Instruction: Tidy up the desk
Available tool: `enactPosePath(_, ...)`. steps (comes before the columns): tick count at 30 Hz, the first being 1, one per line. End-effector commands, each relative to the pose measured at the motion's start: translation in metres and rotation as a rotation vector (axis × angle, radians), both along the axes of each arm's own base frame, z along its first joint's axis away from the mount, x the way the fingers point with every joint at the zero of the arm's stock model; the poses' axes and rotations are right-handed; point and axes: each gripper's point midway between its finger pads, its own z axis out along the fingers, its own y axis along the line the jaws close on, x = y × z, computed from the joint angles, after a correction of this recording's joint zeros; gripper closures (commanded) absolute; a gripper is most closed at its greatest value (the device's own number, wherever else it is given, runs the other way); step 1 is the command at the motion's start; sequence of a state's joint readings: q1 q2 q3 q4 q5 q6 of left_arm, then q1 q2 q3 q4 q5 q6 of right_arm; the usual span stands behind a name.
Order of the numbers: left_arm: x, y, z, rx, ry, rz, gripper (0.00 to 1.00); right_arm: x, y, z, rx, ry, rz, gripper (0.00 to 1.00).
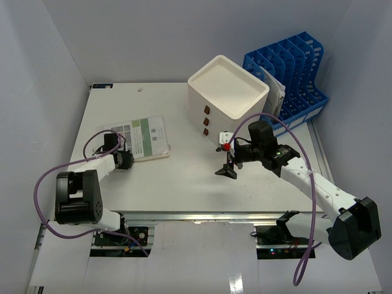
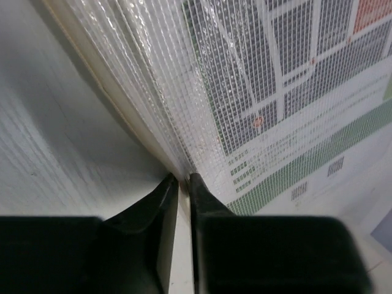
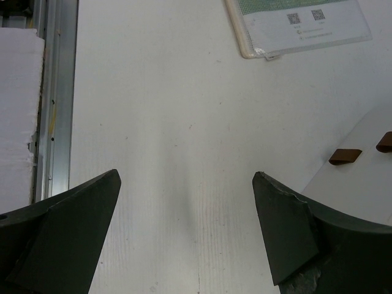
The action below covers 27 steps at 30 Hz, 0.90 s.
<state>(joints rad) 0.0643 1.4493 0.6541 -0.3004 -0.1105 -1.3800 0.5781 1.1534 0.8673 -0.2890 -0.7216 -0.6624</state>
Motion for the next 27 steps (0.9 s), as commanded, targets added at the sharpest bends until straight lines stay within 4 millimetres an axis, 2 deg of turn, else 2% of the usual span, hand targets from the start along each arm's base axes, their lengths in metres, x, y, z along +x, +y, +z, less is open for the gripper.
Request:
enactPosePath(1, -0.033, 0.003, -0.032, -0.005, 0.074, -0.016, 0.87, -0.004, 0.001, 0.004, 0.015, -0.011, 0.022, 0.05)
enactPosePath(5, -0.021, 0.003, -0.016, 0.000, -0.048, -0.114, 0.99, -0.009, 0.003, -0.005, -0.033, 0.004, 0.062, 0.05)
enactPosePath(10, -0.007, -0.014, 0.028, 0.015, -0.228, -0.301, 1.00, -0.022, 0.014, -0.034, -0.206, -0.092, 0.169, 0.05)
enactPosePath(12, -0.012, -0.019, 0.047, 0.015, -0.283, -0.332, 1.00, -0.026, 0.025, -0.045, -0.285, -0.210, 0.222, 0.04)
enactPosePath(14, -0.020, -0.028, 0.054, -0.015, -0.306, -0.362, 1.00, -0.023, 0.039, -0.049, -0.301, -0.293, 0.248, 0.02)
enactPosePath(17, -0.037, -0.042, 0.060, -0.082, -0.339, -0.372, 1.00, -0.026, 0.074, -0.049, -0.268, -0.358, 0.251, 0.02)
enactPosePath(20, -0.054, -0.059, 0.054, -0.189, -0.341, -0.386, 1.00, -0.031, 0.127, -0.026, -0.143, -0.420, 0.236, 0.06)
enactPosePath(22, -0.064, -0.066, 0.047, -0.238, -0.329, -0.387, 1.00, -0.028, 0.154, -0.022, -0.094, -0.461, 0.178, 0.07)
enactPosePath(25, -0.070, -0.073, 0.045, -0.272, -0.332, -0.407, 1.00, -0.030, 0.187, -0.028, -0.070, -0.546, 0.104, 0.10)
enactPosePath(26, -0.071, -0.074, 0.047, -0.274, -0.339, -0.411, 1.00, -0.031, 0.199, -0.022, -0.039, -0.570, 0.083, 0.10)
enactPosePath(27, -0.071, -0.075, 0.049, -0.277, -0.346, -0.415, 1.00, -0.027, 0.206, -0.024, -0.040, -0.575, 0.056, 0.10)
